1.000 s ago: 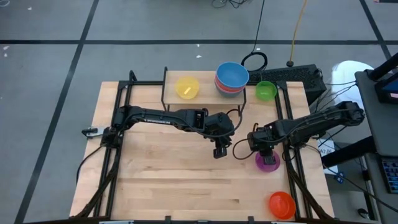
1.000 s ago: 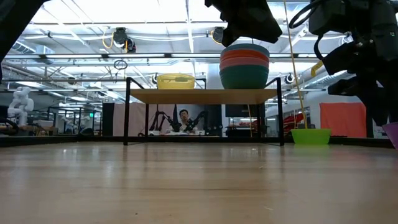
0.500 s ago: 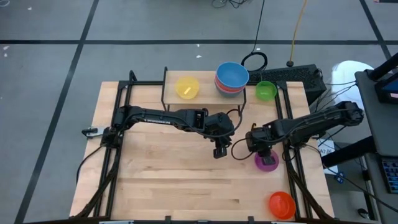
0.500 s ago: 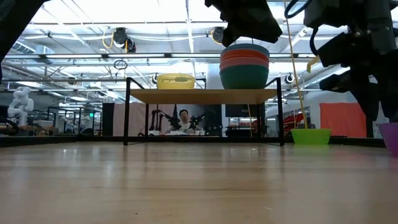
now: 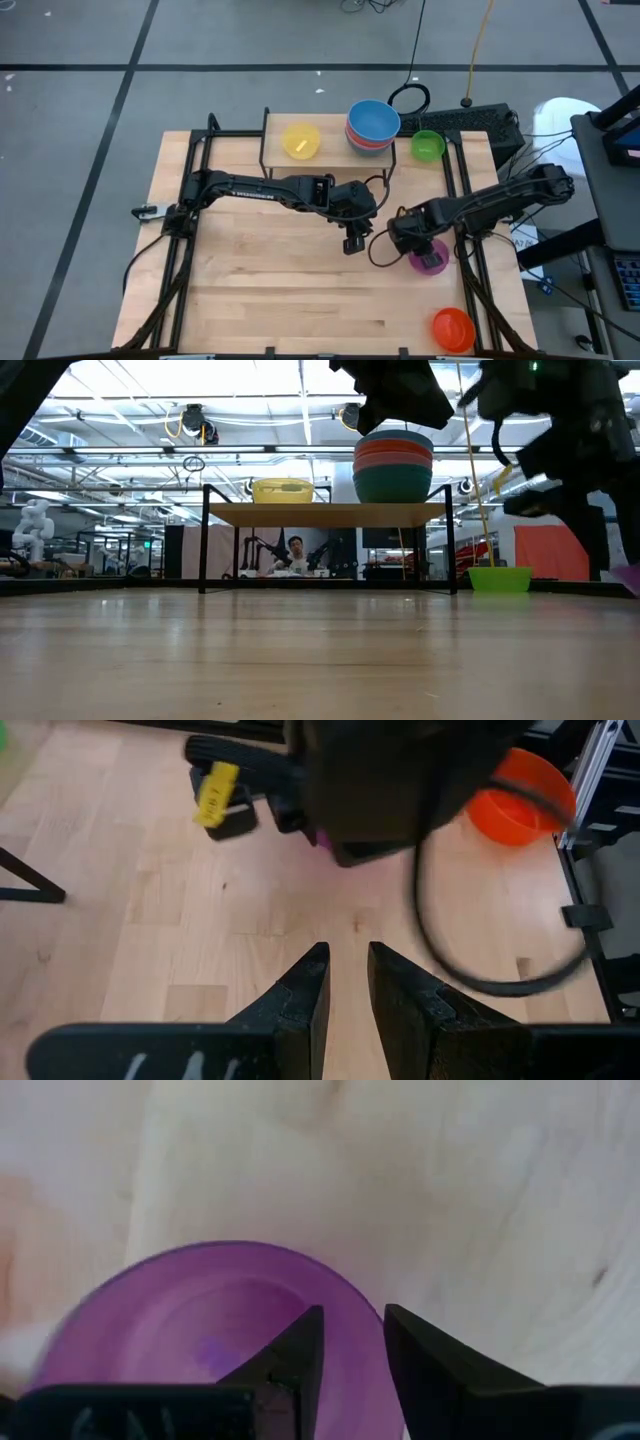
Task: Place and stack bowls onto a shelf
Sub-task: Stack the transparent violet bowl on top of the transparent yellow bowl on the shelf
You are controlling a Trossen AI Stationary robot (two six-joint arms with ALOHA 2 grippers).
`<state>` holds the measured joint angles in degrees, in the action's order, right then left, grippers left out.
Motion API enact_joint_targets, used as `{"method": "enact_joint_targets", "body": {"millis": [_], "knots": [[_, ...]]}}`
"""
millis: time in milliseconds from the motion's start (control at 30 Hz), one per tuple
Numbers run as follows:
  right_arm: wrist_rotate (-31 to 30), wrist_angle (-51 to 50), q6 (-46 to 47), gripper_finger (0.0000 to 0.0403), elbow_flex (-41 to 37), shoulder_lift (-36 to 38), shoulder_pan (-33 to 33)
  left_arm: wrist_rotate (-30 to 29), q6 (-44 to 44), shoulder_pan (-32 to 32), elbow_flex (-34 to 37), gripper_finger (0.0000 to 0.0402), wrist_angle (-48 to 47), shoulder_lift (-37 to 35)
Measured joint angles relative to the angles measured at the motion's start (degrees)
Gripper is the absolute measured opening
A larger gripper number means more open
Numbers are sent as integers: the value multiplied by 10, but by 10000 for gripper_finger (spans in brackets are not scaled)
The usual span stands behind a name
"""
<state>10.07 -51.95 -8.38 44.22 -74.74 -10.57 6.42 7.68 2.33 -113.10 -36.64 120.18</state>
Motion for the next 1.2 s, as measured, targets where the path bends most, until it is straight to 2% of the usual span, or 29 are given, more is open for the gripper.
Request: {"method": "enact_joint_targets", "body": {"millis": [233,433,733,933,1067,1200], "knots": [[-3,9,-63,100,26,5,-5,0,0,0,0,76,0,0],[49,4,-141,100,24,-4,-4,0,0,0,0,76,0,0],[49,12,-234,100,24,-20,-4,0,1,0,0,76,0,0],[49,25,-271,100,24,-62,-4,0,4,0,0,76,0,0],[19,34,-273,99,24,-86,-4,0,14,0,0,76,0,0],[18,44,-273,77,24,-94,-4,0,19,0,0,76,0,0]]}}
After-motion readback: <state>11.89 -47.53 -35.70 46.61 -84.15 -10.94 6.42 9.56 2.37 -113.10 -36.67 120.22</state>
